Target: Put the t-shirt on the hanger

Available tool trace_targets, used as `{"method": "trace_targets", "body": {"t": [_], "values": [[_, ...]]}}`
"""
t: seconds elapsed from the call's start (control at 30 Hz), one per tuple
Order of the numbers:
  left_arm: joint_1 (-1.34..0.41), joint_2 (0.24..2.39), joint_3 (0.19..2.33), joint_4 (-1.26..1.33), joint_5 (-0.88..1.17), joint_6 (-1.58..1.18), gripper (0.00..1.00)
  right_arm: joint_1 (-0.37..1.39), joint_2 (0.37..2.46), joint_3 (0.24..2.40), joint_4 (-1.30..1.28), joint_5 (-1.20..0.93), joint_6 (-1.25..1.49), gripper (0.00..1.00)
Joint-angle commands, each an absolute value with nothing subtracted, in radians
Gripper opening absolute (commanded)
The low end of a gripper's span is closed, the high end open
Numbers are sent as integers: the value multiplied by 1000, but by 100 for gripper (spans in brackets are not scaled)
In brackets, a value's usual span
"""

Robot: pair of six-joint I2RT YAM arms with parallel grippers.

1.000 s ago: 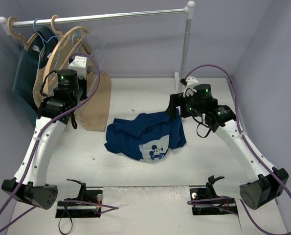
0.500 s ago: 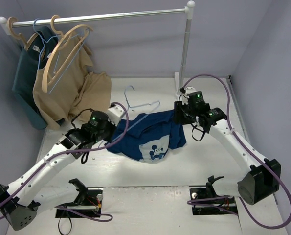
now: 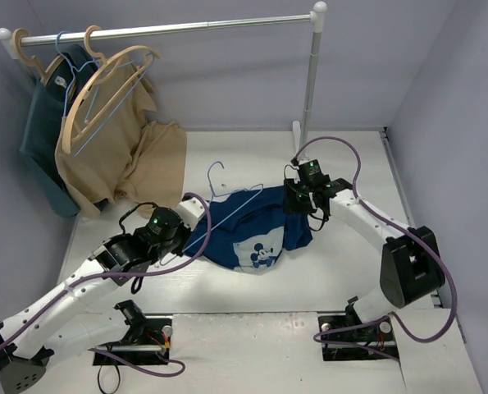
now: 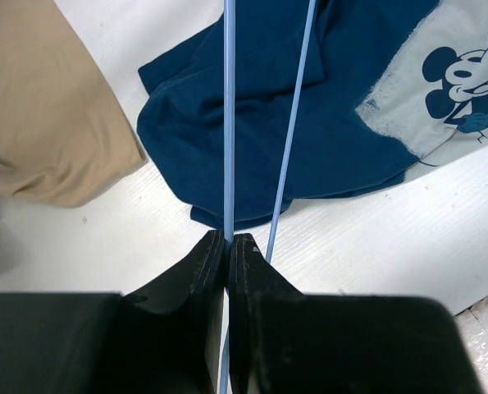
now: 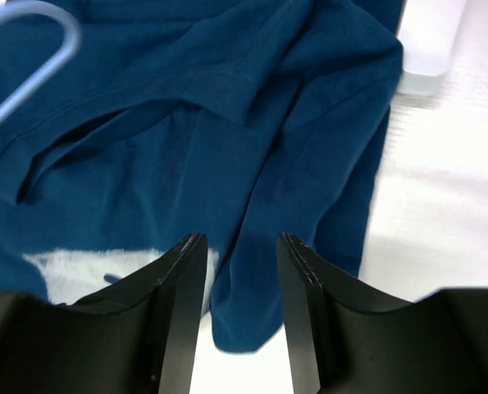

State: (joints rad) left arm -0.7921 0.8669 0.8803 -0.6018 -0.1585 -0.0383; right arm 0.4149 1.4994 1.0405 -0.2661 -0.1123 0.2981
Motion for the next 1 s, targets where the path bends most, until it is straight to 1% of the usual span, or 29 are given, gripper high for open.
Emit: {"method": "trace_targets", "body": {"t": [0.0, 0.3, 0.6, 0.8, 0.9, 0.97], "values": [[-798, 825, 884, -575, -199, -60, 0, 425, 1535, 1048, -164, -103, 316, 41], [-799, 782, 854, -607, -204, -69, 0, 425, 1673, 1086, -65, -95, 284, 43], [-799, 782, 859, -618, -196, -72, 0, 425, 1775, 1166, -52, -74, 281, 42], [-801, 773, 854, -632, -198, -81, 0, 425, 1819, 1204, -37, -64, 281, 39], [-799, 769, 854, -637, -195, -87, 0, 425, 1841, 1226, -32, -64, 281, 35], [-799, 767, 853, -643, -187, -90, 0, 423, 1862, 1249, -35, -61, 281, 30]]}}
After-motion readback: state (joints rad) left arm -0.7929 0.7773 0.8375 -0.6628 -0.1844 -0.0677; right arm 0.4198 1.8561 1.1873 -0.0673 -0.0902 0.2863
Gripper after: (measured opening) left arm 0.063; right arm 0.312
